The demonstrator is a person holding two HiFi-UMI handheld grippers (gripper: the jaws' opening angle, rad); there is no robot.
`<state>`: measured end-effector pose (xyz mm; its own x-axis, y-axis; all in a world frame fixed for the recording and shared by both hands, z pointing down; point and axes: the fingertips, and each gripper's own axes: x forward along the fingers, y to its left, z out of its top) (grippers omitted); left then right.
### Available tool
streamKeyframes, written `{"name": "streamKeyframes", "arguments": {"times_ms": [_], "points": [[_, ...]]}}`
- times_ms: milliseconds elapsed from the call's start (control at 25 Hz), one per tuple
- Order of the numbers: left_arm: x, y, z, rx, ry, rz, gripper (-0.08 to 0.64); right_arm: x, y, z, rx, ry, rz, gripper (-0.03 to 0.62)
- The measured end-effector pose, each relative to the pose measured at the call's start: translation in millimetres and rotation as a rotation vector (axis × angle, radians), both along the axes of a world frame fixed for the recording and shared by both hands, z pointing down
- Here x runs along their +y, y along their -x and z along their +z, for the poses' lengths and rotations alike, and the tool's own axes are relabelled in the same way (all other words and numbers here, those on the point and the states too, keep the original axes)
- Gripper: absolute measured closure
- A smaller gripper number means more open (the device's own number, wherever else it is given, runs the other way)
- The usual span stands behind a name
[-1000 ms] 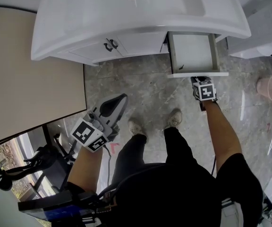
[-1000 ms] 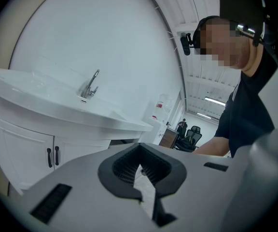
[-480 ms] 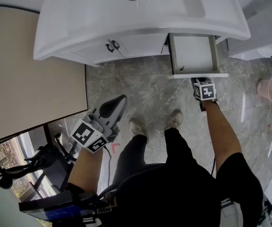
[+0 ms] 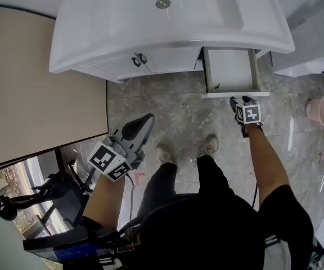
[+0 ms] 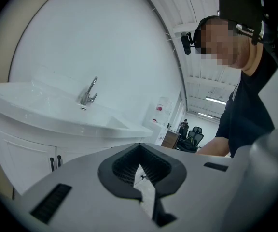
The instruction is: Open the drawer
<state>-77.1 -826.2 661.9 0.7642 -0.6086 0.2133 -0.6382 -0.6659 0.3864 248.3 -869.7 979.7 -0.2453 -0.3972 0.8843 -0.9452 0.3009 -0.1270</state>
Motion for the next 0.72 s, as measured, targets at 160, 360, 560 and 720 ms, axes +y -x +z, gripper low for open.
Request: {"name": "streamKeyframes", "arguments": {"times_ms": [160,360,560,720], "points": [[-2,2,-28,0.007,-0.021,-0.007,0.566,17,-16,-34,0.015,-0.001,0.004,0.365],[-3,7,-77,0.014,-0.062,-0.026,0.566,36,-17,-96,-0.013,-0.046,-0.001,0.367],[1,10,-128,0.033,-0.106,-0.053,0.566,20,-1,-183,-0.091,-0.181,-0.037,0.455],[16,24,-161,0.046,-0.129,-0.074,0.566,2,33,-261,-0.169,-0.291,-0.081,0.525]]}}
